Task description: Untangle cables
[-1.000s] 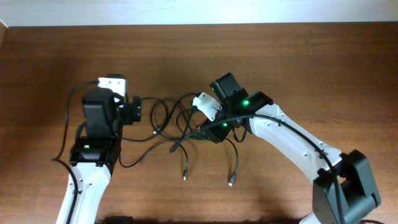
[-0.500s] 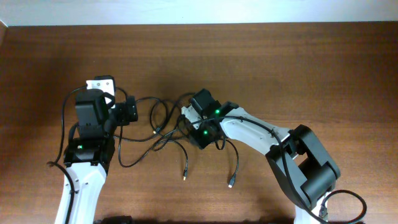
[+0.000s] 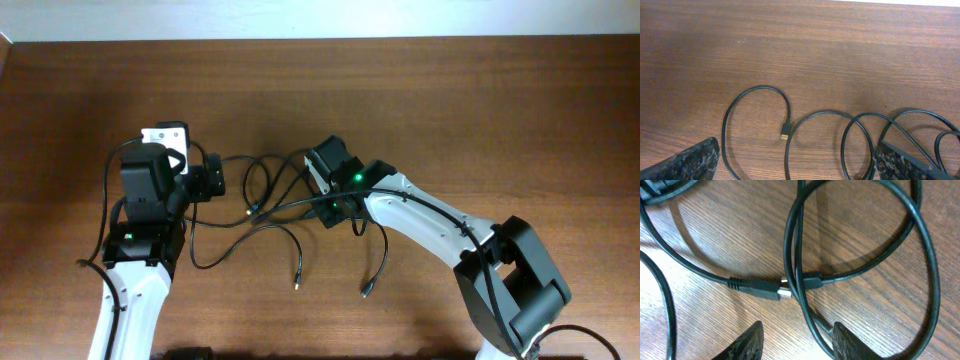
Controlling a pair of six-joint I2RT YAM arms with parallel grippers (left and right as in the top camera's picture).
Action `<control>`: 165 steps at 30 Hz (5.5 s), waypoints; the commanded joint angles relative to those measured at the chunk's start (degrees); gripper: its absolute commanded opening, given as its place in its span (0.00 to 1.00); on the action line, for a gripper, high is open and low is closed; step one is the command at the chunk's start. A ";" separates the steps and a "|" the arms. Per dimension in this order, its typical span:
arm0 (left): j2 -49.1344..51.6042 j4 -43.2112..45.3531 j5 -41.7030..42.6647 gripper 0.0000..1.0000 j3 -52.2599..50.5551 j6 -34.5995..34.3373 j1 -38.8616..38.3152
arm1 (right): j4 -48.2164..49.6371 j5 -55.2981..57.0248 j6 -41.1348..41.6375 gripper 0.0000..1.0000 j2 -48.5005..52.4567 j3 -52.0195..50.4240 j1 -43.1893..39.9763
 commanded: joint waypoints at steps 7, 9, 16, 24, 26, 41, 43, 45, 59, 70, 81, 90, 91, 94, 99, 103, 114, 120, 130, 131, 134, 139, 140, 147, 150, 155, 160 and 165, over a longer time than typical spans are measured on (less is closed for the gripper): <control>-0.13 0.04 0.90 0.99 0.22 -0.76 0.09 | -2.08 3.37 -1.88 0.38 0.15 -1.75 -0.22; -0.13 0.07 0.90 0.99 0.22 -0.76 0.09 | -2.05 3.34 -1.88 0.36 0.28 -2.82 -0.20; -0.13 -0.02 2.38 0.99 0.22 -0.76 0.09 | -2.08 1.86 -1.84 0.34 0.28 -2.95 -0.09; -0.13 -0.07 2.40 0.99 0.22 -0.76 0.09 | 2.84 1.18 -1.86 0.34 0.28 -6.80 -0.11; -0.13 -0.07 2.40 0.99 0.22 -0.76 0.09 | 4.02 1.18 -1.86 0.26 0.28 -6.80 -0.11; -0.13 -0.13 5.31 0.99 0.22 -0.76 0.09 | -1.79 -4.28 -1.66 0.04 -2.71 -4.96 -0.13; -0.13 -2.78 16.06 0.89 0.22 1.70 0.09 | -9.68 -4.24 -1.68 0.04 -15.69 0.94 -0.09; -0.13 -4.61 26.49 0.80 0.22 2.93 -0.04 | -10.03 -3.93 -1.90 0.04 -26.45 3.78 -0.11; 1.29 8.70 38.88 0.81 0.22 6.03 -21.73 | -13.66 2.32 -1.86 0.04 -37.77 4.02 -0.11; 13.88 29.46 36.54 0.80 0.22 1.84 -22.16 | -17.05 -6.01 -1.86 0.04 -39.50 4.02 -0.09; 14.97 26.10 45.16 0.74 0.22 0.13 -24.04 | -16.06 5.42 -2.03 0.04 -39.47 4.02 -0.11; 14.97 34.38 55.47 0.81 0.22 -1.01 -23.47 | -13.84 5.05 -3.15 0.04 -36.35 4.00 -0.09; 14.97 35.87 55.15 0.82 0.22 -0.98 -23.50 | -13.84 4.81 -3.15 0.04 -36.35 4.00 -0.09; 16.33 36.24 42.71 0.86 0.22 -0.96 -25.97 | -13.38 -0.15 -3.15 0.04 -36.35 4.00 -0.02; 20.31 36.61 42.12 0.14 0.22 -0.96 -26.64 | -13.40 3.98 -0.57 0.04 -36.37 4.00 1.79; 20.28 33.97 42.27 0.00 0.22 -0.96 -26.49 | -13.42 24.52 3.63 0.04 -37.20 4.00 1.73; 4.11 17.46 42.75 0.00 0.22 -0.96 5.09 | -16.94 65.61 5.77 0.04 -58.12 4.00 1.73; -7.69 15.74 53.72 0.03 0.22 -0.96 -2.38 | -17.79 14.19 -2.25 0.34 -50.03 4.00 1.73; -7.58 16.39 62.38 0.03 0.22 -1.01 -4.52 | -13.75 3.78 -6.62 0.48 -26.40 3.98 1.77; -7.61 16.41 63.08 0.03 0.22 -1.01 -4.52 | -12.87 3.89 -6.62 0.31 -24.98 3.98 1.70; -7.61 16.39 65.37 0.03 0.22 -1.01 -4.52 | -11.23 10.47 -5.40 0.22 -22.21 3.98 1.70; -7.61 16.37 65.55 0.03 0.22 -1.01 -4.52 | -12.20 27.12 10.10 0.51 -22.21 3.96 -0.48; -7.61 16.37 65.99 0.03 0.22 -1.01 -4.52 | -12.33 27.12 10.45 0.51 -22.21 3.96 -1.62; -7.65 15.32 65.90 0.02 0.22 -0.98 -4.46 | -19.30 29.27 16.90 0.24 -22.21 3.93 -15.56; -7.65 14.60 58.71 0.03 0.22 -0.42 -4.46 | -25.11 29.27 16.83 0.22 -22.47 3.96 -27.63; -7.65 8.61 36.33 0.05 0.22 7.37 -4.46 | -26.99 28.83 14.56 0.21 -28.72 3.96 -40.54; -7.65 5.75 49.42 0.24 0.22 7.28 -4.48 | -26.36 -8.11 -6.03 0.23 -33.86 4.00 -40.54; -7.65 6.12 38.97 0.37 0.22 7.30 -4.52 | -28.26 -18.69 -18.80 0.54 -33.55 3.98 -23.93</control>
